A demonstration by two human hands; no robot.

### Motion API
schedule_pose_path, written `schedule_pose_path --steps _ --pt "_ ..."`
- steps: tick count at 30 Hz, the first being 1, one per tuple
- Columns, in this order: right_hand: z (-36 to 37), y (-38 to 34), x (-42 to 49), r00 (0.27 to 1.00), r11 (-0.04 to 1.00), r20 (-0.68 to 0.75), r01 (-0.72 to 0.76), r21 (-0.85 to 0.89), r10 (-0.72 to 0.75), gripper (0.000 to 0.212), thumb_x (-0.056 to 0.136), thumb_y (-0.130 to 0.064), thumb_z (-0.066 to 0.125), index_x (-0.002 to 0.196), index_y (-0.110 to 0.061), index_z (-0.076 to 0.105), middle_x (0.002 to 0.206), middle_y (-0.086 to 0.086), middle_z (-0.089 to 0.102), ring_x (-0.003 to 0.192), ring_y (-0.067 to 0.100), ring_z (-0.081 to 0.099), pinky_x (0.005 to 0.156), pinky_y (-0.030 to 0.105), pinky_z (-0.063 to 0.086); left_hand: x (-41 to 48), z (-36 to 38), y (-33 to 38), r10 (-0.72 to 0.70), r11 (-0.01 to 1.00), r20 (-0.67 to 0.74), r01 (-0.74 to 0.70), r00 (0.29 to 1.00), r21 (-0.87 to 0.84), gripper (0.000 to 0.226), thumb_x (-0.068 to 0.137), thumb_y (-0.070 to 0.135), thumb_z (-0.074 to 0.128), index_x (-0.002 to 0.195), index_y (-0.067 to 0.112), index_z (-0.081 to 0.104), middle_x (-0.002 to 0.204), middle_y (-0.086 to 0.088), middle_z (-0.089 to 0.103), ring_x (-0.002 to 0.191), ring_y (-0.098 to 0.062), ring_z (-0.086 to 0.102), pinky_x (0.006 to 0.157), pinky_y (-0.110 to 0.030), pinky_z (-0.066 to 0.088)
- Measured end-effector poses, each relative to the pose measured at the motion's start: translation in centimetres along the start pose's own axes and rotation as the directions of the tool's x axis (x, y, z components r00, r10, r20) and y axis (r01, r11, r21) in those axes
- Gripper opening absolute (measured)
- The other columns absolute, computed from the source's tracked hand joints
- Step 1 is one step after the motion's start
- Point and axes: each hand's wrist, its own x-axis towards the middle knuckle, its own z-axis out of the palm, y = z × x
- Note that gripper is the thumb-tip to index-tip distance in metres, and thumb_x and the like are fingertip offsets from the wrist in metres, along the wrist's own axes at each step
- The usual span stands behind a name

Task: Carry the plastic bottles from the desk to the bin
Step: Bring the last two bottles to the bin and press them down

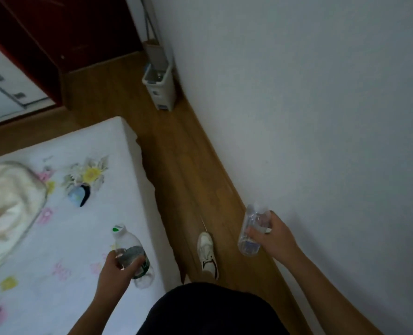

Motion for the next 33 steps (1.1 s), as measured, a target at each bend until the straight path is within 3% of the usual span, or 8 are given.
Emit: schedule_pose_path --steps 5,9,14,18,22,27,29,33 --pt "1.5 -4.9 8.4 0.998 0.996 0.066 0.009 -0.091 -0.003 0.056 0.076 -0.041 0.081 0.122 -0.02 0.057 0.112 -0.004 0.068 0.101 0.016 0.066 0.084 0.031 0.056 5.5 -1.0 2.6 -0.094 0.992 -0.04 0.09 0.995 -0.086 0.08 0.062 0.047 0.079 0.126 0.005 0.055 0.114 -0.013 0.066 0.099 -0.029 0.064 0.084 -0.04 0.049" --pt "1.9 -7.8 13.7 1.0 0.993 0.004 -0.006 -0.114 0.007 0.072 0.061 -0.065 0.078 0.115 -0.022 0.059 0.103 -0.005 0.069 0.094 0.015 0.068 0.084 0.038 0.056 11.3 -1.7 8.3 -0.071 0.99 -0.012 0.069 0.997 -0.123 0.08 0.061 0.05 0.079 0.126 0.009 0.054 0.117 -0.013 0.067 0.103 -0.031 0.066 0.09 -0.045 0.053" --pt "1.0 -11.3 19.5 0.996 0.995 -0.077 -0.046 -0.089 0.039 0.041 0.076 -0.027 0.083 0.109 -0.023 0.059 0.102 -0.004 0.067 0.095 0.016 0.065 0.071 0.025 0.047 18.5 -2.7 16.5 0.057 0.994 -0.015 -0.059 0.998 -0.094 0.064 0.08 0.04 0.082 0.129 0.011 0.054 0.119 -0.012 0.067 0.102 -0.028 0.065 0.083 -0.038 0.052" --pt "0.5 -14.3 24.9 0.997 0.991 -0.059 -0.062 -0.115 0.056 0.039 0.076 -0.022 0.083 0.107 -0.019 0.061 0.102 -0.002 0.067 0.092 0.013 0.064 0.07 0.022 0.045 23.9 -3.6 23.3 0.154 0.983 -0.019 -0.155 0.988 -0.095 0.09 0.057 0.068 0.072 0.128 0.015 0.055 0.116 -0.005 0.065 0.105 -0.026 0.065 0.09 -0.045 0.056" --pt "1.0 -18.0 32.2 0.997 0.989 -0.034 -0.067 -0.133 0.063 0.039 0.074 -0.023 0.084 0.105 -0.02 0.062 0.1 -0.002 0.069 0.093 0.016 0.066 0.075 0.03 0.047 29.6 -4.2 27.9 0.173 0.975 -0.073 -0.181 0.982 -0.127 0.088 0.058 0.064 0.074 0.128 0.014 0.055 0.116 -0.004 0.066 0.105 -0.024 0.065 0.091 -0.045 0.056" --pt "3.3 -26.1 42.4 0.995 0.989 0.104 0.021 -0.149 -0.005 0.031 0.077 -0.018 0.082 0.094 -0.028 0.058 0.093 -0.01 0.067 0.088 0.01 0.066 0.067 0.022 0.046 35.8 -5.6 30.8 0.04 0.979 -0.139 -0.067 0.989 -0.193 0.061 0.075 0.037 0.086 0.122 0.013 0.057 0.116 -0.008 0.069 0.107 -0.028 0.067 0.089 -0.044 0.056" --pt "4.6 -30.0 45.9 0.985 0.988 0.166 0.073 -0.136 -0.05 0.031 0.078 -0.02 0.082 0.094 -0.03 0.057 0.093 -0.012 0.066 0.087 0.008 0.064 0.071 0.025 0.049 37.4 -6.3 31.3 -0.018 0.973 -0.18 -0.024 0.984 -0.23 0.057 0.075 0.036 0.086 0.12 0.016 0.056 0.115 -0.008 0.069 0.106 -0.028 0.067 0.092 -0.046 0.056" --pt "7.8 -37.7 52.9 0.962 0.98 0.258 0.131 -0.149 -0.089 0.059 0.069 -0.047 0.083 0.117 -0.027 0.055 0.105 -0.012 0.064 0.096 0.01 0.062 0.085 0.033 0.051 39.9 -8.1 32.0 -0.132 0.954 -0.244 0.056 0.961 -0.294 0.055 0.078 0.031 0.085 0.122 0.012 0.057 0.115 -0.008 0.069 0.104 -0.028 0.067 0.093 -0.047 0.054"
